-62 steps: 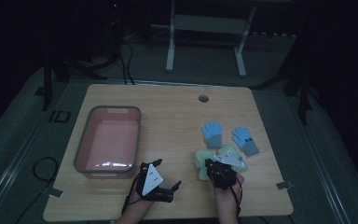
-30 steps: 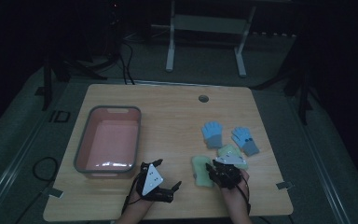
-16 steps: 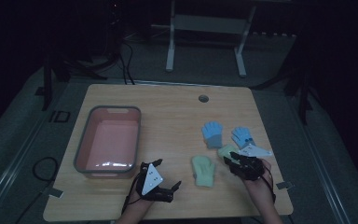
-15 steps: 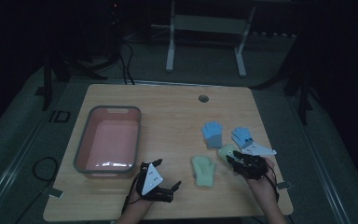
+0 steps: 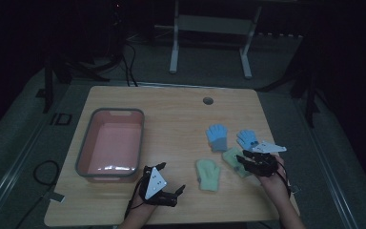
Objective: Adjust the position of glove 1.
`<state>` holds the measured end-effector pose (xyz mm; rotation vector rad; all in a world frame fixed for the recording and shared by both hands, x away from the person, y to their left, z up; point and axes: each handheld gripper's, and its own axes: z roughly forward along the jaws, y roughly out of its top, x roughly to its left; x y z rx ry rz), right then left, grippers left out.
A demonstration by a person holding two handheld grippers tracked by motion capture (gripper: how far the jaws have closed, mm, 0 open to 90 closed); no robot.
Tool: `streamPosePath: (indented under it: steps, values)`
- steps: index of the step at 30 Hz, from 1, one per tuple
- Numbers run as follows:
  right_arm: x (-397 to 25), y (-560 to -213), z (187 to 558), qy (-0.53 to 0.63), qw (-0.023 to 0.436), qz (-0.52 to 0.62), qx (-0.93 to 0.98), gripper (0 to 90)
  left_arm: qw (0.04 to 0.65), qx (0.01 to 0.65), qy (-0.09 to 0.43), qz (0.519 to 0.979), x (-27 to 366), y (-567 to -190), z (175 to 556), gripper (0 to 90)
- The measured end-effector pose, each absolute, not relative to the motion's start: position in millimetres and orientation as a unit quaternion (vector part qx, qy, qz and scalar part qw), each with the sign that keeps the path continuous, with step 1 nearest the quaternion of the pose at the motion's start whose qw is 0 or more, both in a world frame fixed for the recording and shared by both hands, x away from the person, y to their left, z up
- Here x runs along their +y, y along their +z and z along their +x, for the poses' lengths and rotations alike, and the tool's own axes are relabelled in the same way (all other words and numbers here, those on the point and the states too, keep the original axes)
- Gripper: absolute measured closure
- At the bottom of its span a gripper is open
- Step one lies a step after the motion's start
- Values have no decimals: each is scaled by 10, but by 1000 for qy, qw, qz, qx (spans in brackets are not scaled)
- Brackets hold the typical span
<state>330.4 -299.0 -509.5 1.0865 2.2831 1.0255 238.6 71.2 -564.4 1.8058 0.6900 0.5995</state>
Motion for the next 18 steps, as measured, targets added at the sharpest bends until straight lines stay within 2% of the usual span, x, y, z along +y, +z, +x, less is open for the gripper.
streamPosePath:
  steps: [12,16,17,18]
  values:
    - [-2997,-5402,3453,338,186,402,830,579,530,287,252,757,711,-5645,2383,17]
    - [-3024,-5460,3466,345,169,402,831,698,530,286,253,758,708,-5645,2381,17]
    - [-3024,-5460,3466,345,169,402,831,698,529,286,253,758,708,-5645,2381,17]
    - [-2995,-5467,3450,340,177,395,835,786,529,287,253,757,708,-5645,2381,17]
